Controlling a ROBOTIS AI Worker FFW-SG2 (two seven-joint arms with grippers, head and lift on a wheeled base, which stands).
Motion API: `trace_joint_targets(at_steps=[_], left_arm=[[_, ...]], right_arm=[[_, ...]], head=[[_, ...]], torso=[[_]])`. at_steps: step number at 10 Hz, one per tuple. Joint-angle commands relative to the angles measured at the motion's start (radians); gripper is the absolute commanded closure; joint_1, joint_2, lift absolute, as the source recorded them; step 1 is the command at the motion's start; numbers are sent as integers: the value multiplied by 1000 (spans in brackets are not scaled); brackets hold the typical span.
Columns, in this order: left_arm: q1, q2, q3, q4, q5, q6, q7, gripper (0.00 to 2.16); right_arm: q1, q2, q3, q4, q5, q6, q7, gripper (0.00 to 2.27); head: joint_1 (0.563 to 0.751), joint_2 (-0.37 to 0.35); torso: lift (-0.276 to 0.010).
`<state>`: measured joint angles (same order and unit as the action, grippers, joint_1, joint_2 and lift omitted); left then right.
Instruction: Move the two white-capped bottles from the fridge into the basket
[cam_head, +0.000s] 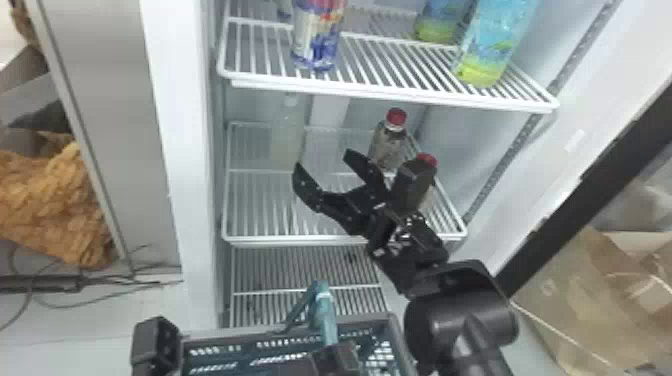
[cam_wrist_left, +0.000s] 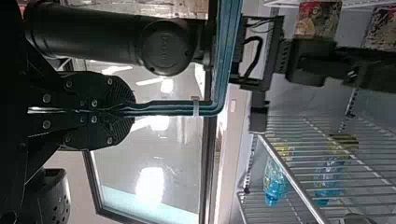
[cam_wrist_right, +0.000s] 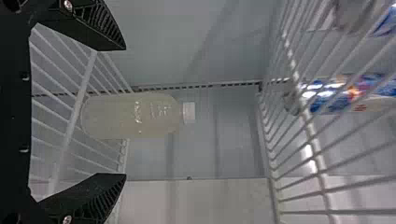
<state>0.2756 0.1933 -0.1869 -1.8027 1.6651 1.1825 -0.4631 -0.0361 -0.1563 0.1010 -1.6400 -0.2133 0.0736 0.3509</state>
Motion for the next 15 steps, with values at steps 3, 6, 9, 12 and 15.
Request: trace_joint_targets(at_steps=[3,6,9,12,15], left_arm=[[-6,2,-5,0,-2,0,1,1119],[-8,3,-10,5,-2,0,3,1119],[-8,3,-12,10,2,0,3,1119],[-16,3,-18,15,2,0,4,1119],[-25,3,-26,20,6,-5,4,1119]], right_arm=[[-143,-5,90,171,0,-27,-39,51],[-219,-6,130,274,0,-37,-81,39],[-273,-6,176,338,-6,-49,-110,35],[-344,-6,214,412,-14,-71,-145,32],[-411,-5,264,500,-38,-108,-164,32]], head=[[695,-237],[695,-217],[695,-211],[695,-197],[695,-192]], torso=[[-260],[-260],[-260],[-260],[-260]])
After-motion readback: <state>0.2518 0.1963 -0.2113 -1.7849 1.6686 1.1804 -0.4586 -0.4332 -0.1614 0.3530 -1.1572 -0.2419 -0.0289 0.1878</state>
